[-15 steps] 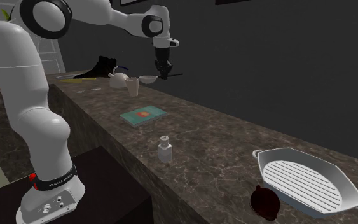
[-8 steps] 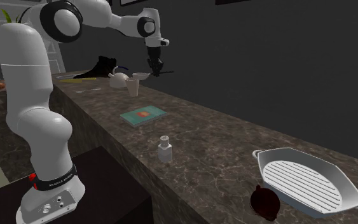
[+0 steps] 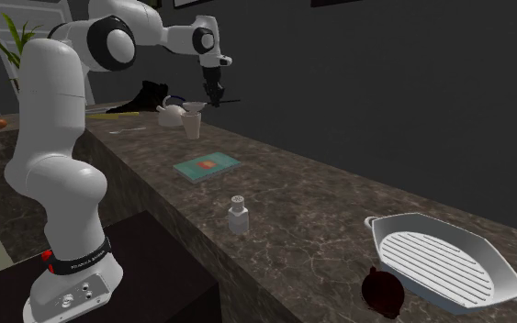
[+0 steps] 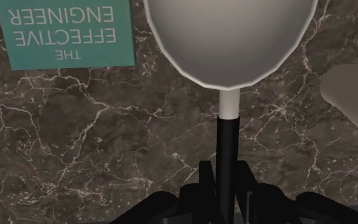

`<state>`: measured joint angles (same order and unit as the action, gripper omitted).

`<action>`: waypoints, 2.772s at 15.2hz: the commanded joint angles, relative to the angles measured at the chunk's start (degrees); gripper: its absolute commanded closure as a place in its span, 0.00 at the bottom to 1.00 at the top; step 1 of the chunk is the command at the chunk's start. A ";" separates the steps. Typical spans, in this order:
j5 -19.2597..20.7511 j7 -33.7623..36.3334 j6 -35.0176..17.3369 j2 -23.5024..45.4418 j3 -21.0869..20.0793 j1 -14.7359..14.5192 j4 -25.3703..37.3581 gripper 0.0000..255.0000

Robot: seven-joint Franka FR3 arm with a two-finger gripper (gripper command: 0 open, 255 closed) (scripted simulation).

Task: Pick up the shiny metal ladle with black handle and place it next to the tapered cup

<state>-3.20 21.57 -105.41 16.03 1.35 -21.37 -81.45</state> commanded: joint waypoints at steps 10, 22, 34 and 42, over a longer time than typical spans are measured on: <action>0.01 0.32 -7.33 0.59 -0.21 -0.44 -6.69 1.00; -0.23 -0.13 -15.97 2.08 -0.28 -0.47 -13.85 1.00; -0.59 -0.64 -24.03 5.19 -0.41 -0.45 -18.81 1.00; -0.68 -0.76 -25.79 6.10 -0.45 -0.44 -19.66 1.00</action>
<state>-3.88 20.82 -131.18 22.13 0.91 -21.81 -101.11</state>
